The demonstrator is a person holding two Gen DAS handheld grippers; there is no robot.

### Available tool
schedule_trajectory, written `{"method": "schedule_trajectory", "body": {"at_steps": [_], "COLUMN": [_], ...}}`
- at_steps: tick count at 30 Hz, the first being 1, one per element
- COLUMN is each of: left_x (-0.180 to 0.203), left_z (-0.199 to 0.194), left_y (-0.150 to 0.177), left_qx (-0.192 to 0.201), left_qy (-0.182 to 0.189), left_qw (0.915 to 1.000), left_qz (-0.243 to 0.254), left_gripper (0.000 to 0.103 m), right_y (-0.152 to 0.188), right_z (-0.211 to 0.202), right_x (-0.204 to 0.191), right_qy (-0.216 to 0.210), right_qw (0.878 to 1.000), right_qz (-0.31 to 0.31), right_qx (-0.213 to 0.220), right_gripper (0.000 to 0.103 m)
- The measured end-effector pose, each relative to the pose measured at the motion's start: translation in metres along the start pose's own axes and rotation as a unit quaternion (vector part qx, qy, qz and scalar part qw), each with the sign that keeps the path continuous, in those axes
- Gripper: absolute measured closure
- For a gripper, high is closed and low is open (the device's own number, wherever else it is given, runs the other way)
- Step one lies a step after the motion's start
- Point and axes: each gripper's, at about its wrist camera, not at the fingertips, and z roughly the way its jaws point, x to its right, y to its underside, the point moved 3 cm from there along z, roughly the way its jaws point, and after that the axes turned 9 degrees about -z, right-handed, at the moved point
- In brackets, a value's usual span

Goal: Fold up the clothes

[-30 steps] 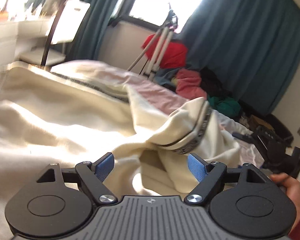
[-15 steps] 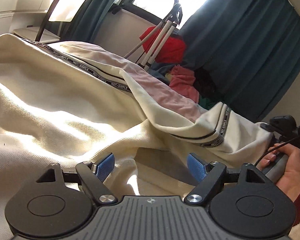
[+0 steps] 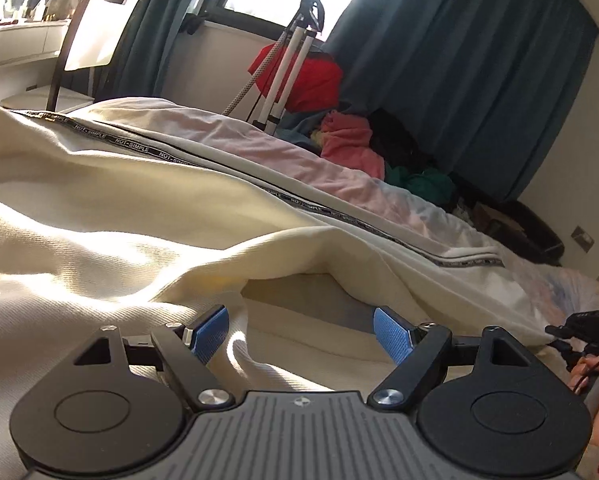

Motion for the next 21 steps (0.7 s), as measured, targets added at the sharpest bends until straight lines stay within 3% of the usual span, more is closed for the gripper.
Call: {"method": "schedule_trajectory", "body": {"at_steps": [1, 3, 5, 9, 13, 15, 17, 19, 20, 21], "left_x": [0.001, 0.002, 0.002, -0.002, -0.008, -0.008, -0.007, -0.006, -0.006, -0.005], "left_z": [0.002, 0.005, 0.008, 0.014, 0.016, 0.018, 0.020, 0.023, 0.023, 0.021], "left_y": [0.002, 0.005, 0.008, 0.009, 0.008, 0.008, 0.008, 0.008, 0.006, 0.005], "left_qx": [-0.001, -0.004, -0.006, -0.007, -0.006, -0.003, 0.000, 0.002, 0.008, 0.014], "left_qy": [-0.002, -0.006, -0.010, -0.015, -0.018, -0.018, -0.017, -0.015, -0.005, 0.006], "left_qw": [1.0000, 1.0000, 0.9999, 0.9999, 0.9998, 0.9998, 0.9998, 0.9999, 0.9999, 0.9998], "left_qz": [0.003, 0.007, 0.010, 0.001, -0.009, -0.010, -0.008, -0.006, -0.009, -0.013], "left_gripper": [0.022, 0.022, 0.022, 0.022, 0.022, 0.022, 0.022, 0.022, 0.022, 0.022], "right_y": [0.000, 0.004, 0.004, 0.001, -0.007, -0.008, -0.011, -0.018, -0.022, -0.028], "right_z": [0.000, -0.003, -0.004, 0.012, 0.030, 0.047, 0.061, 0.064, 0.063, 0.063], "right_x": [0.006, 0.016, 0.023, 0.022, 0.016, 0.014, 0.005, -0.011, -0.016, -0.020], "right_qy": [-0.008, -0.032, -0.052, -0.083, -0.065, -0.070, -0.049, 0.009, 0.020, 0.023], "right_qw": [1.000, 0.999, 0.996, 0.991, 0.990, 0.984, 0.987, 0.997, 0.998, 0.999], "right_qz": [0.008, 0.040, 0.069, 0.099, 0.116, 0.151, 0.139, 0.067, 0.049, 0.040], "right_qx": [-0.006, -0.016, -0.018, -0.047, -0.042, -0.056, -0.067, -0.044, -0.023, -0.007], "right_gripper": [0.066, 0.044, 0.037, 0.036, 0.036, 0.036, 0.037, 0.041, 0.060, 0.085]}}
